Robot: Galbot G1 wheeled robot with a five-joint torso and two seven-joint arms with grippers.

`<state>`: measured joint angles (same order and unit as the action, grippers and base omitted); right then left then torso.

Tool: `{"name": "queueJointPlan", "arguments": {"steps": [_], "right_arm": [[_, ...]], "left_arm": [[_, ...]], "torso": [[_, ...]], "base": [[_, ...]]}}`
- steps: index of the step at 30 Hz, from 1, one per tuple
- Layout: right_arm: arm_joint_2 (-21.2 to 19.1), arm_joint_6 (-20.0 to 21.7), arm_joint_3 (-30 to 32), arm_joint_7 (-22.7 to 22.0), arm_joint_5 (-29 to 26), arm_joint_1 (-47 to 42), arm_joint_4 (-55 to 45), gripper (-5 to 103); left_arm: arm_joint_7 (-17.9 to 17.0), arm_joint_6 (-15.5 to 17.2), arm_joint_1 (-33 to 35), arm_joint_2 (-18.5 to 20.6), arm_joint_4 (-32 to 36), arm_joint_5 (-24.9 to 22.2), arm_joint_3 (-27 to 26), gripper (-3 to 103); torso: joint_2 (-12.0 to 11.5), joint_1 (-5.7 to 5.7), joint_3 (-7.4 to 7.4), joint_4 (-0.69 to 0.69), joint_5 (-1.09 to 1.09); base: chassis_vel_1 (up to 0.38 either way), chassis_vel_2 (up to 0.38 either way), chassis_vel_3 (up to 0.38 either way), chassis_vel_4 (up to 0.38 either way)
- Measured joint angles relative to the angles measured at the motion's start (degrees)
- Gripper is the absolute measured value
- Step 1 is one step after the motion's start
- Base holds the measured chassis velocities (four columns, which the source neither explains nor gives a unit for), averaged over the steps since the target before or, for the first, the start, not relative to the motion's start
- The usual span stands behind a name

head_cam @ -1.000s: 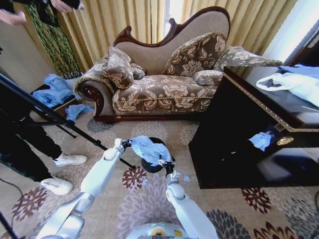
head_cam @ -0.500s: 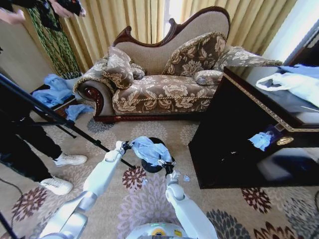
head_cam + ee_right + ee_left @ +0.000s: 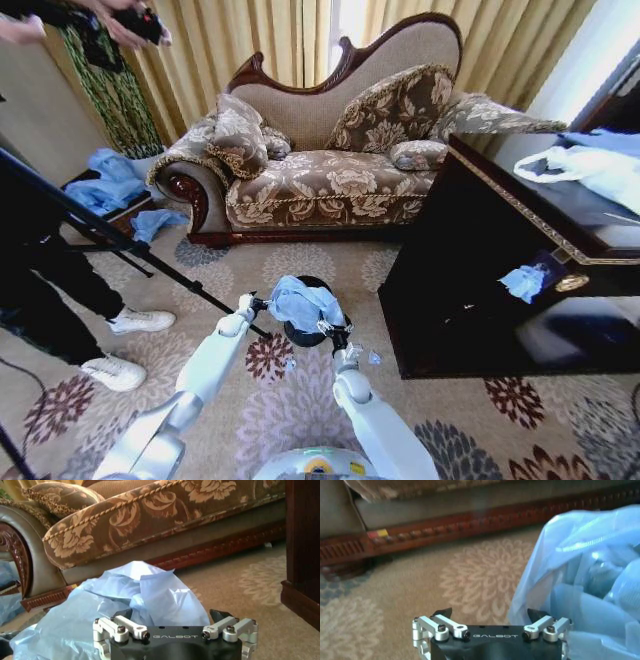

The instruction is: Place a garbage bag over the trash bin.

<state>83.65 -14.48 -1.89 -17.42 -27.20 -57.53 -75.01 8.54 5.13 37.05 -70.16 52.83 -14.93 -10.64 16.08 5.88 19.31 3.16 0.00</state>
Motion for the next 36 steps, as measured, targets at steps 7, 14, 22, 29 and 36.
{"name": "queueJointPlan", "arguments": {"steps": [7,14,22,29,36], "right_arm": [[-0.6,0.4,-0.2,-0.2,-1.2,0.4,-1.6,100],[-3.4,1.1,-1.5,-1.1,-1.5,-0.1,-5.2,100],[-5.8,1.2,-2.5,-2.0,-1.5,-1.1,-9.4,100],[-4.3,1.0,-1.3,-0.4,-1.3,-1.3,-7.5,100],[-1.4,0.5,1.6,0.9,-1.4,-1.4,-4.0,100]], "left_arm": [[-0.3,1.8,4.9,2.9,12.5,-1.1,-2.2,100],[-0.3,2.6,9.6,4.5,21.6,-1.5,-3.6,100],[-0.6,8.8,11.6,6.0,33.0,-5.3,-2.3,100],[-0.3,22.3,8.9,8.2,39.3,-8.1,-0.1,100],[3.6,27.7,4.8,11.4,37.5,-8.7,4.6,100]], "torso": [[0.0,0.00,0.00,-0.01,0.00],[0.0,0.00,0.00,-0.01,-0.01],[0.0,0.00,-0.01,0.00,0.00],[0.0,0.00,0.00,0.00,0.00],[0.0,0.00,0.00,-0.01,-0.01]], "base": [[0.000,0.000,0.000,0.000],[0.000,0.000,0.000,0.000],[0.000,0.000,0.000,0.000],[0.000,0.000,0.000,0.000],[0.000,0.000,0.000,0.000]]}}
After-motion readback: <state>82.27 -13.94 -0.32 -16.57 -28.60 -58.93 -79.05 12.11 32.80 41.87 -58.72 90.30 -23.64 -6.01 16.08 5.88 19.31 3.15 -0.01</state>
